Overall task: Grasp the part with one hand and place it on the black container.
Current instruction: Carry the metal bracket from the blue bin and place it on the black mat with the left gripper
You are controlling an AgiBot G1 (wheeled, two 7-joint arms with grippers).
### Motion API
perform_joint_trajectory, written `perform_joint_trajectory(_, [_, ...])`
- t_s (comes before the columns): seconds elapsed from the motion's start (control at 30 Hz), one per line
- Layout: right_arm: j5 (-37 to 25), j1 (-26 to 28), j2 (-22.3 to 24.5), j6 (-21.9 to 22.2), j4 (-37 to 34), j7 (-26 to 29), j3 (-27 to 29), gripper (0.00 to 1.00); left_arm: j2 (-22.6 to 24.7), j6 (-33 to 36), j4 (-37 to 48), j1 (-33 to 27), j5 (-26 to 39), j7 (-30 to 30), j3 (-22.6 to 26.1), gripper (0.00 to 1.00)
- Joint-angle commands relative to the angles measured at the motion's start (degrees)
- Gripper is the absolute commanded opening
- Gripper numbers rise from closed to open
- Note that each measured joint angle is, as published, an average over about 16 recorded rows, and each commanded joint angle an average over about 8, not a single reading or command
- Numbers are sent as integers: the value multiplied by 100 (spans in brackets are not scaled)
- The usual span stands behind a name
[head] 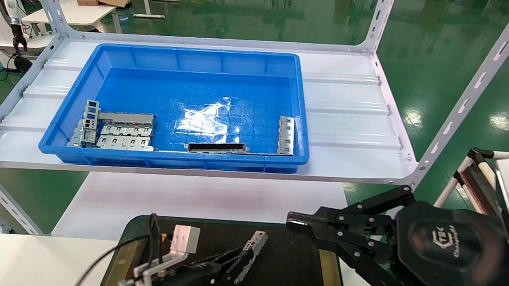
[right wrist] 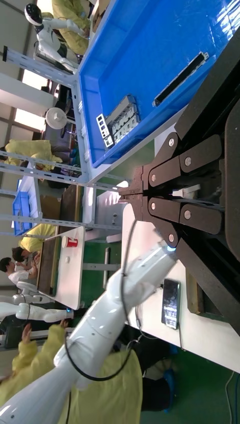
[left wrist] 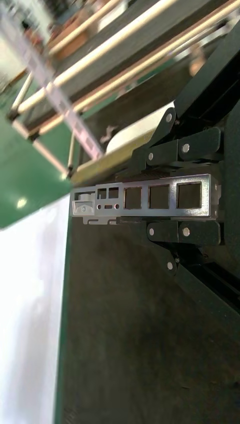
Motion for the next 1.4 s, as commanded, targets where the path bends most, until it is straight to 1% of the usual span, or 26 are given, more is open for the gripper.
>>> perform_joint_trajectory(0.03, [0, 0, 0, 0, 0, 0, 0, 0, 201, -397, 124, 7, 56, -194, 139, 0])
perform_joint_trajectory(0.23, [0, 0, 0, 0, 0, 0, 0, 0, 678, -1272, 514, -97, 6, -489, 499, 0])
perform_joint_trajectory(0.43, [0, 0, 0, 0, 0, 0, -1, 0, 992, -1875, 807, -248, -170, -587, 829, 0])
perform_joint_trajectory(0.73, [1, 0, 0, 0, 0, -1, -1, 0, 1317, -2439, 1142, -466, -605, -531, 1294, 0])
perform_joint_trajectory(0.93, [1, 0, 1, 1, 0, -1, -1, 0, 1418, -2701, 1230, -550, -937, -421, 1590, 1])
perform_joint_trajectory(0.97, [1, 0, 1, 1, 0, -1, -1, 4, 1425, -2739, 1231, -560, -994, -401, 1638, 6])
perform_joint_trajectory(1.0, [1, 0, 1, 1, 0, -1, -2, 13, 1430, -2772, 1229, -569, -1049, -382, 1682, 17])
perform_joint_trajectory(1.17, [1, 0, 1, 1, 0, -1, -2, 76, 1432, -2904, 1190, -623, -1346, -297, 1898, 79])
perform_joint_trajectory(1.2, [1, 1, 1, 1, 0, -1, -2, 88, 1429, -2924, 1181, -636, -1404, -281, 1937, 91])
perform_joint_trajectory(1.23, [1, 1, 1, 1, 0, -1, -2, 97, 1426, -2945, 1171, -649, -1463, -265, 1977, 98])
perform_joint_trajectory(1.27, [1, 1, 1, 1, 0, -1, -2, 100, 1423, -2965, 1161, -663, -1520, -248, 2016, 100])
perform_joint_trajectory(1.4, [1, 1, 1, 1, 0, -1, -2, 100, 1408, -3045, 1119, -717, -1719, -181, 2153, 100])
